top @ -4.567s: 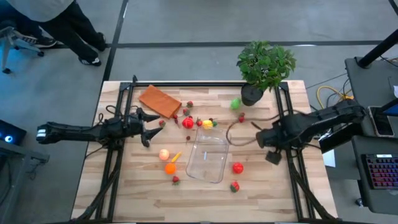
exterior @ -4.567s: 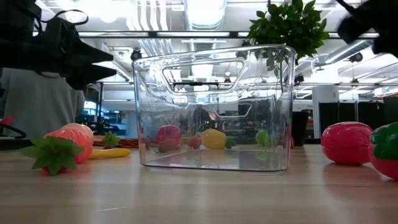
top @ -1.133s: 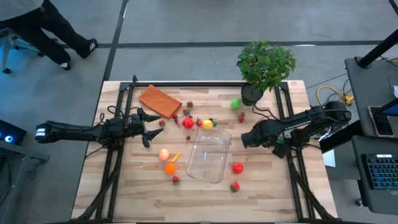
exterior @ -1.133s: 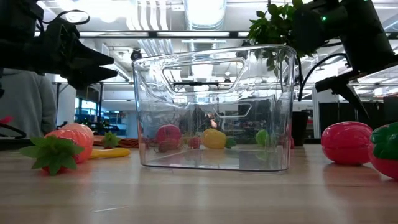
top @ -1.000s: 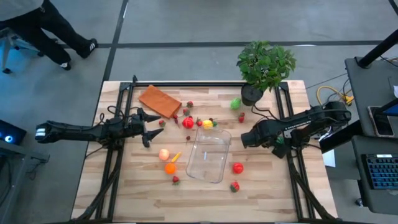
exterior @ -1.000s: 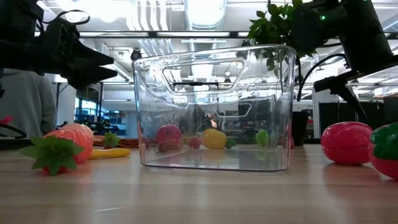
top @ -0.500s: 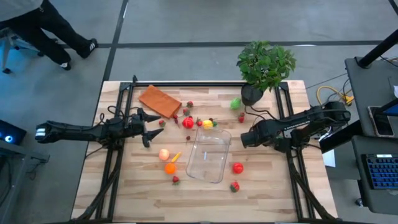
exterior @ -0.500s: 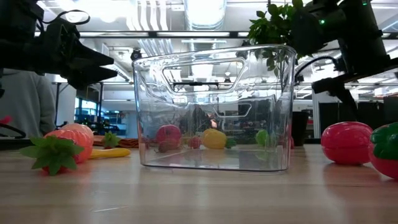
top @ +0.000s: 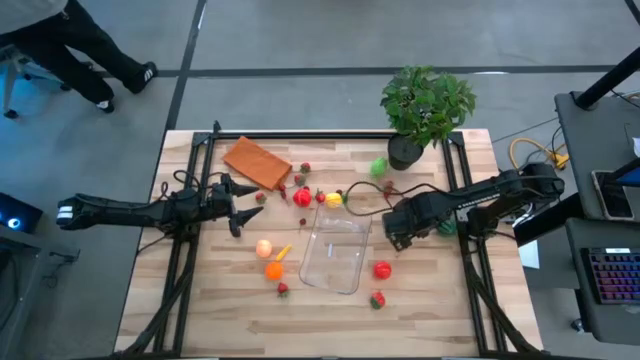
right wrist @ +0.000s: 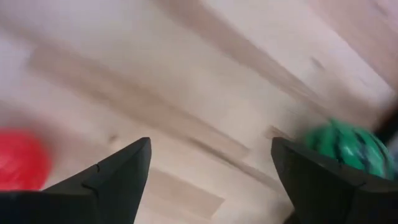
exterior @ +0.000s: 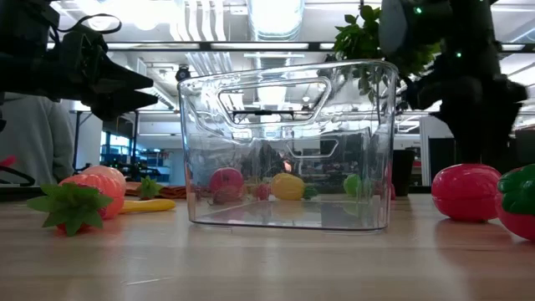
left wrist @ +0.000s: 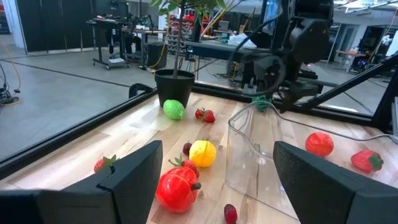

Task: Pick and placing Produce into tupperware
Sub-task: Put the watermelon into the transparent bin

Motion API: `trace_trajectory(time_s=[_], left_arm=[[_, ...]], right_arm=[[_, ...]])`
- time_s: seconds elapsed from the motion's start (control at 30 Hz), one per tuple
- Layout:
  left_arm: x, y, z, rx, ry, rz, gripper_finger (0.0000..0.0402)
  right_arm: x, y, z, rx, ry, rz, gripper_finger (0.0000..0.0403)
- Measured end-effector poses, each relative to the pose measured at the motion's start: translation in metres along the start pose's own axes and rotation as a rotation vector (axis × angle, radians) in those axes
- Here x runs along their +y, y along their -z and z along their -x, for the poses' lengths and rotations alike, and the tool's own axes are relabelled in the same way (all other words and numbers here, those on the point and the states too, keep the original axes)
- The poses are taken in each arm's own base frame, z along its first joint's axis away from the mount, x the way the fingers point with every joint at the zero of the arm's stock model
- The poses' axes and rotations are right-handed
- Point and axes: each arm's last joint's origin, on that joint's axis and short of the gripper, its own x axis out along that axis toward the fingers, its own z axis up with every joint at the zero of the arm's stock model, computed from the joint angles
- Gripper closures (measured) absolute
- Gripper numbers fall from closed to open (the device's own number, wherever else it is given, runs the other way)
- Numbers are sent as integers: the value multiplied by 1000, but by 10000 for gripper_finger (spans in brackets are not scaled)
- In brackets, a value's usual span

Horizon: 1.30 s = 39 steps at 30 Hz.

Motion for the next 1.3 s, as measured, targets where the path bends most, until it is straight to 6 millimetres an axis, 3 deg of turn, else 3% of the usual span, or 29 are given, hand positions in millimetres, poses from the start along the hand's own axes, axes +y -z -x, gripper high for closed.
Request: trace_trajectory(time_s=[0.1,0.23,0.4,0.5,0.7,0.93,1.13,1.3], left_arm=[[0,0,0,0,0,0,109],[0,0,0,0,0,0,109],[0,0,0,0,0,0,109],[0,0,0,0,0,0,109],[0,0,0,2,0,-1,109],[0,0,0,4,0,-1,109],[0,1,0,4,0,-1,109],[0,0,0,4,0,-1,109]], right_arm=[[7,-3,7,-11,-65,113,75],[13,-6,18,-37,-105,125,70],[15,-9,22,-50,-62,244,73],[17,-8,23,-8,-63,215,75],[19,-9,10,168,-81,310,76],[17,-7,-12,414,103,612,76],[18,-14,-22,461,273,768,76],[8,-22,-28,494,365,772,76]])
